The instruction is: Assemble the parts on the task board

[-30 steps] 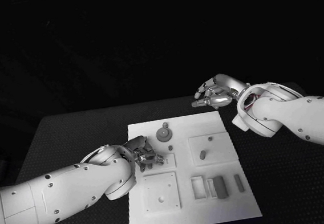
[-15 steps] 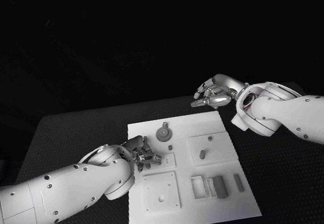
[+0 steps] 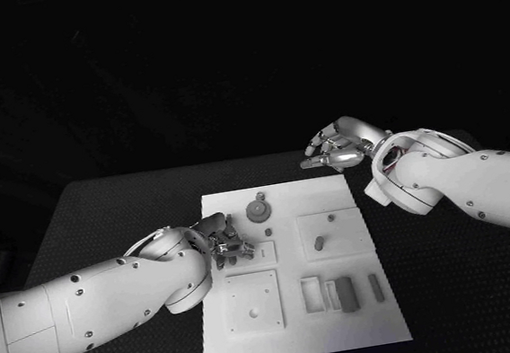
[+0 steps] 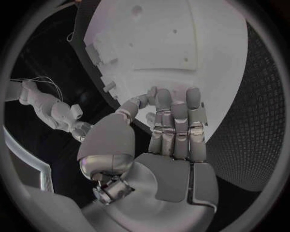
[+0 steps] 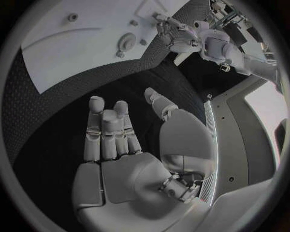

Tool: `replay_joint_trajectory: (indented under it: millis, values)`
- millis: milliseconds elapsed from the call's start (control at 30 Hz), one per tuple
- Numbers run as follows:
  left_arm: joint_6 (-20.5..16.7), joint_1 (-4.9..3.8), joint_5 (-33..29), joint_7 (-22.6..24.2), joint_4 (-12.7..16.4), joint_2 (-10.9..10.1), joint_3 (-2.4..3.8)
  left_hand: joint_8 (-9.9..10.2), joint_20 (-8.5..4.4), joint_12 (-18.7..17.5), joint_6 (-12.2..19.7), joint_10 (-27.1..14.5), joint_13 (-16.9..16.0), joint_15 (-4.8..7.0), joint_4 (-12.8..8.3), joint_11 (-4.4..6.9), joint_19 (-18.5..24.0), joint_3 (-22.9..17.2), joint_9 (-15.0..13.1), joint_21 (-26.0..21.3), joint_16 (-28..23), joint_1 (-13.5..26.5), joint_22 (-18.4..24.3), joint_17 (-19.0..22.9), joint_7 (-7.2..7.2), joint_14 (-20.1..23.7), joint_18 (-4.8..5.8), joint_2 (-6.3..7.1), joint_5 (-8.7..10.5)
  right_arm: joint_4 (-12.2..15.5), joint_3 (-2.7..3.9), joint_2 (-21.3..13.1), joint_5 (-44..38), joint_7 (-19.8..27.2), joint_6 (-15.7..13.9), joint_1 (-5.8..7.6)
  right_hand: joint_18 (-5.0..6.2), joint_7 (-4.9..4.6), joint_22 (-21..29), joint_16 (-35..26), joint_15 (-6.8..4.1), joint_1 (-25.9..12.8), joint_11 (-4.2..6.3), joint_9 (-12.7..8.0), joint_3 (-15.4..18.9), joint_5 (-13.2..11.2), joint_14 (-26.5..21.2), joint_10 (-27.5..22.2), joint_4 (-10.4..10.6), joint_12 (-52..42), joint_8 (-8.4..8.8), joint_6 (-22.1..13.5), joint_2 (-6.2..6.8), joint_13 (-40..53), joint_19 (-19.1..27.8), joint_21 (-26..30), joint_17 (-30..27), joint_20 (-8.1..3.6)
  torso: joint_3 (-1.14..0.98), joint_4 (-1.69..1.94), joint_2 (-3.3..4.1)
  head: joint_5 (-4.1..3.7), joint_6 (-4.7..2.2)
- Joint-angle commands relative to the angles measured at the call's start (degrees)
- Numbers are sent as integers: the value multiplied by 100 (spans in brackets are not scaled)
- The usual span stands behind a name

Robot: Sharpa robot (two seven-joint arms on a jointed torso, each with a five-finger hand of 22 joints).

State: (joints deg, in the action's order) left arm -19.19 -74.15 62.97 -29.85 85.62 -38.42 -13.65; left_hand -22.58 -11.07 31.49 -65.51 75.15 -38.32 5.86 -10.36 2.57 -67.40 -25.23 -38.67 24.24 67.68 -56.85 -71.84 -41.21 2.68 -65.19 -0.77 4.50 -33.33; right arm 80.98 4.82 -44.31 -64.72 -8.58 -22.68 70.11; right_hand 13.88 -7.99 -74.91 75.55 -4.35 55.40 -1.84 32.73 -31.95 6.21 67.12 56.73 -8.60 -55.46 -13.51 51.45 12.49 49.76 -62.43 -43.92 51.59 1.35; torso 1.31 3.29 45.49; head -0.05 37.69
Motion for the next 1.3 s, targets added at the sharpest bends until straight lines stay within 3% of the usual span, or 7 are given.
replay_joint_trajectory:
  millis: [33, 1300]
  values:
    - [18, 6, 80, -59, -2, 7, -4, -14, -235, 33, -94, -9, -4, 260, -600, 40, -234, -631, -7, 24, 28, -56, -9, 15, -60, -29, 77, -51, -28, -8, 3, 9, 0, 31, 72, 2, 112, -11, -100, -15, -19, 0, 16, 7, 31, 20, -23, -4, 0, -29, -29, 18, -72, -9, 49, 34, -8, 8, -5, -3, 1, -3, -10]
    - [1, 8, 154, 36, -28, 50, -4, -6, -249, 62, -85, -11, -3, 273, -605, 47, -256, -642, -11, 23, 103, -62, -43, 125, -57, -30, 77, -61, -26, -24, 3, 29, 0, 52, 75, 1, 112, -11, -102, -17, -18, -11, 16, 8, 43, 21, -34, -8, 3, -37, -27, 20, -83, -20, 58, 39, -9, 11, -2, 0, 1, -29, -24]
